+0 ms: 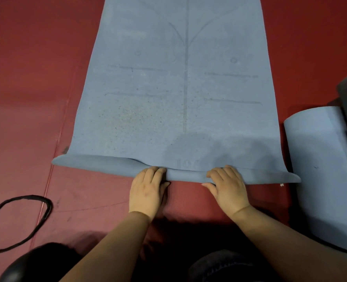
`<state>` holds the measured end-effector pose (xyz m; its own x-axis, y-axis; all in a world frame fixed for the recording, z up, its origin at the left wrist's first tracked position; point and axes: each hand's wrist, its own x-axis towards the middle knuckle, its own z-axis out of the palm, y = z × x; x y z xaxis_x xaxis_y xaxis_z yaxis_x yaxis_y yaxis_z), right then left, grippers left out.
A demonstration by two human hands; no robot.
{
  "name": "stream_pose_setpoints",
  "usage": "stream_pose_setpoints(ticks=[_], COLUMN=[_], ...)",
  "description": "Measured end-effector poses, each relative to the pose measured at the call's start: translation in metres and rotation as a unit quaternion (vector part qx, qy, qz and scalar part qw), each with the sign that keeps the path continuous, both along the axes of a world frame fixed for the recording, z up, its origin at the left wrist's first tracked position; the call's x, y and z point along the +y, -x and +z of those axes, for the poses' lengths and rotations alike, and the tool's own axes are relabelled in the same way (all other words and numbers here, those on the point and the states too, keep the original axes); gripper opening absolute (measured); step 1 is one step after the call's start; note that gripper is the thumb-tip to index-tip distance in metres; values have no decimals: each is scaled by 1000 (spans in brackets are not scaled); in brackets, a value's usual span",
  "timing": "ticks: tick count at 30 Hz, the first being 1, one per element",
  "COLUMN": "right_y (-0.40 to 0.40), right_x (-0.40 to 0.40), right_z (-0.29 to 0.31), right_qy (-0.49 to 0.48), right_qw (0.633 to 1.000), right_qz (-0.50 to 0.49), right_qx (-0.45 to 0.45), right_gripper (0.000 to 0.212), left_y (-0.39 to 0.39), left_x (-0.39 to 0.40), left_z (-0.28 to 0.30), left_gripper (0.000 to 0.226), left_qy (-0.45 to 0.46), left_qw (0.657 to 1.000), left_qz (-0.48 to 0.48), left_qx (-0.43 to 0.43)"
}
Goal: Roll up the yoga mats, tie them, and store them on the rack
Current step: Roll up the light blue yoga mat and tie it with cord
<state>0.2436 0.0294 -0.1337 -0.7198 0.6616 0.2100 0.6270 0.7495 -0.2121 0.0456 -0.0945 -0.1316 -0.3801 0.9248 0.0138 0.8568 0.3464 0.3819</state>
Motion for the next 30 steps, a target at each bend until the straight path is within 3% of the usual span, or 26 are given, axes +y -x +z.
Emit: stream_pose_setpoints(ticks=[6, 9, 13, 16, 21, 26, 30], right_y=[11, 24, 25, 13, 7, 17, 32], right_x=[28, 47, 33, 17, 25, 63, 90], right_z=[12, 24, 31, 23, 10, 19, 34], right_qy=[115, 170, 81, 4, 13, 177, 392], right_qw=[992, 983, 993, 998, 1000, 982, 913], right_qz=[4, -6, -5, -1, 7, 57, 8], right_qx=[-44, -74, -89, -55, -21, -24, -110], right_gripper=[26, 20, 27, 19, 27, 23, 20], left_y=[24, 36, 41, 42, 40, 29, 37], left_x=[23, 47, 66, 72, 69, 37, 30], left_z=[3, 14, 16, 15, 16, 10, 3], left_gripper=[40, 38, 32, 31, 24, 31, 44], left_qy=[21, 92, 186, 204, 151, -5, -21], left_qw=[998, 992, 980, 977, 983, 1000, 996], left_qz=[-58, -85, -70, -48, -6, -17, -82], left_qx=[-3, -13, -25, -45, -100, -7, 5])
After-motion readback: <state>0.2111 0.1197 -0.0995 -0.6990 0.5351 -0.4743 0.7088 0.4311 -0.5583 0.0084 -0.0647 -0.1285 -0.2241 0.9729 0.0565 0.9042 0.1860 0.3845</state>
